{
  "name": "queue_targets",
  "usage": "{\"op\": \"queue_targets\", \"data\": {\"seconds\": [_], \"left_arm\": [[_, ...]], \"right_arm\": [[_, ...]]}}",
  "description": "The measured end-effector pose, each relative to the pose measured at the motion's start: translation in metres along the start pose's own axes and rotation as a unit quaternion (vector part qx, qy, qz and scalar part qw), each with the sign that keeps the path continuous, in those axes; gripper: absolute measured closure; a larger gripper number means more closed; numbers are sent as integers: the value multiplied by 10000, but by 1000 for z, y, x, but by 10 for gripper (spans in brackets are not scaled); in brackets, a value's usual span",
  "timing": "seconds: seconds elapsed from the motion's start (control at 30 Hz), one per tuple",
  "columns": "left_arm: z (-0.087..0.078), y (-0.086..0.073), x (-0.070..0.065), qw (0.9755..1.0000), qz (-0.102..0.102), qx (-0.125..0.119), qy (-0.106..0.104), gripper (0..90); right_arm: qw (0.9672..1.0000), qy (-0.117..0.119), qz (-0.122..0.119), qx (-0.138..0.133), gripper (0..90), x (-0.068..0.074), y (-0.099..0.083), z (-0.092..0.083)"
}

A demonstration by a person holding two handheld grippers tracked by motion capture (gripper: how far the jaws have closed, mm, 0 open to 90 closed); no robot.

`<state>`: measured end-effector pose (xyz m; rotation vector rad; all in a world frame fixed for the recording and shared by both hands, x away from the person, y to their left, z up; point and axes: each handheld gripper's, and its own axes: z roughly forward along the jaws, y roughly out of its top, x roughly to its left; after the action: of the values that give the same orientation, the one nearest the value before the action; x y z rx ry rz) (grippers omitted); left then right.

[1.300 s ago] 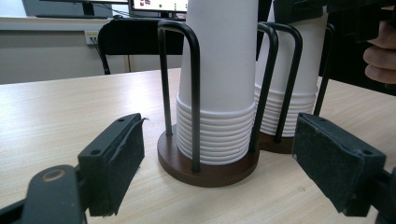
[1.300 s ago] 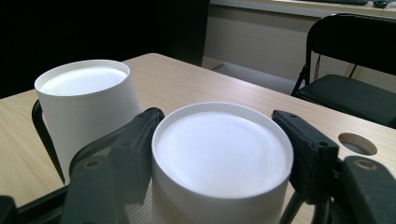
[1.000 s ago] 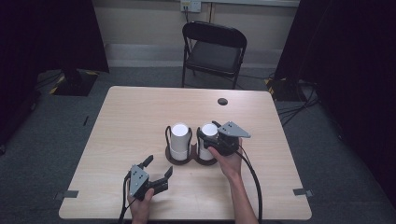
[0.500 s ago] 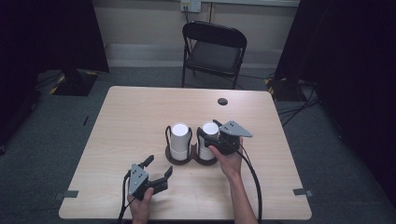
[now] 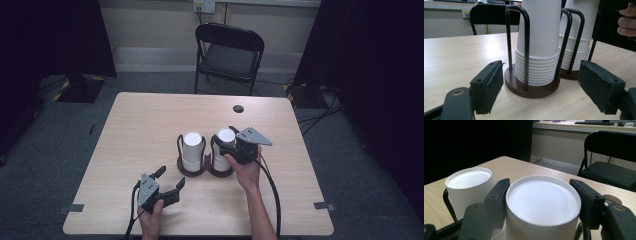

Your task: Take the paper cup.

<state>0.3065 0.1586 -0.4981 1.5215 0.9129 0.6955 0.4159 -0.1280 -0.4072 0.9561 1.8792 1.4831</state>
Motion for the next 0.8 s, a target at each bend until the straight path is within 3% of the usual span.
{"op": "queue_targets", "data": {"seconds": [0.13,0.17,0.27,0.4,0.63,0.8], "left_arm": [[3,1,-1,9999,91,119,-29,205],[6,2,-2,9995,149,259,-39,206],[8,3,-1,9993,127,353,-86,205],[5,2,3,9994,-49,223,-253,205],[5,2,1,9995,89,222,-200,167],[3,1,-2,9999,120,118,-27,157]], "right_arm": [[10000,10,35,-12,355,0,1,0],[10000,14,42,-13,355,-1,1,0],[10000,27,31,5,354,0,3,0],[10000,63,15,27,355,0,5,0],[9999,93,13,-46,356,-1,9,-3],[10000,54,-10,-52,356,-2,11,-5]]}}
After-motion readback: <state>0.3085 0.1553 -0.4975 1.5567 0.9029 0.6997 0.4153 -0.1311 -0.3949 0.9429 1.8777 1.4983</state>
